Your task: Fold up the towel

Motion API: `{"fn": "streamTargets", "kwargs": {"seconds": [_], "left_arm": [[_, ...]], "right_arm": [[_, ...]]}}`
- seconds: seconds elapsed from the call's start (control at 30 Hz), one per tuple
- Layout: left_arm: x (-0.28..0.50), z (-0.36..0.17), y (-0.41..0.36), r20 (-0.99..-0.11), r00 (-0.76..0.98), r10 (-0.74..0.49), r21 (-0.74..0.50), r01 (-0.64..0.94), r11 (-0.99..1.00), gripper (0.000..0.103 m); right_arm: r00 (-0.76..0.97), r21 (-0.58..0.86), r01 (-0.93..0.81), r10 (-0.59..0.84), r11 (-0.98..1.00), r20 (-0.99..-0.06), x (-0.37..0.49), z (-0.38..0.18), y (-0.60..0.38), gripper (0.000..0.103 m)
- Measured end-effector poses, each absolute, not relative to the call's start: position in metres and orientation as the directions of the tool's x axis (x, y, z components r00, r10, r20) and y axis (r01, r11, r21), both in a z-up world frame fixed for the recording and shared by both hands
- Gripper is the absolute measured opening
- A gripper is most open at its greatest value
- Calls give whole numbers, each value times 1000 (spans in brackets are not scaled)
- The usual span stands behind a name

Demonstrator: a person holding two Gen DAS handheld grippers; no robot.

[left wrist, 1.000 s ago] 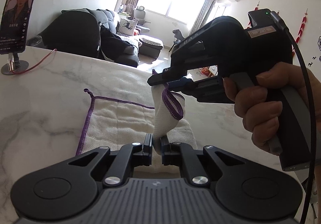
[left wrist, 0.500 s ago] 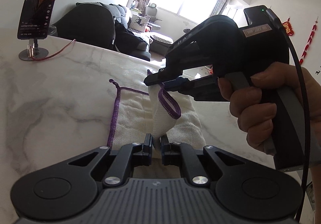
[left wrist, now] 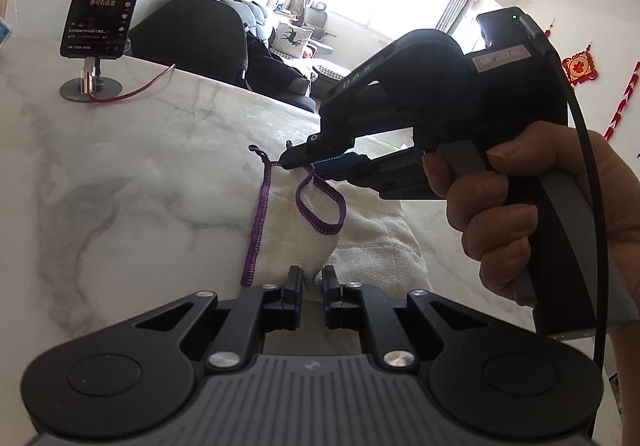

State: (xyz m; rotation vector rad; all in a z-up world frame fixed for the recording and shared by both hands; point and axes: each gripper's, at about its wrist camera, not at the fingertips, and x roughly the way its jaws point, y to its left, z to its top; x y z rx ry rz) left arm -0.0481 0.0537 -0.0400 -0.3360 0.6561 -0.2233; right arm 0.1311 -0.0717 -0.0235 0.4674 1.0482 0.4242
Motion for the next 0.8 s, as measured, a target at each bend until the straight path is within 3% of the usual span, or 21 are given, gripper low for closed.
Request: {"fn": "streamTargets", "kwargs": {"seconds": [0.07,0.17,0.23,0.3,0.4,0.63,0.67,0.8], "left_arm": [[-50,-40,54,-561,766,-313,-377,100,921,14],[-49,-40,56,-563,766,-311,-371,102,923,27],[-48,-39,58,-559,771,-306,-370,99,924,34],[-47,-38,62,-552,777,-303,-374,94,923,36],[-46,-36,65,-547,781,-302,-385,86,919,37],[-51,-29,75,-540,799,-263,-397,34,917,37],[-53,-27,77,-536,804,-257,-395,30,918,37],[-53,-13,85,-500,828,-255,-398,42,916,36]], "right_arm": [[431,550,-114,540,827,-723,131,-25,-69,15],[444,568,-109,551,816,-707,129,-23,-74,21],[453,581,-104,558,807,-695,128,-21,-79,36],[463,594,-100,566,798,-682,126,-19,-83,63],[477,613,-94,576,784,-664,124,-17,-90,75],[519,610,-94,562,786,-644,110,-12,-107,76],[526,604,-95,555,791,-644,106,-12,-109,74],[554,579,-100,528,810,-643,94,-10,-119,45]]}}
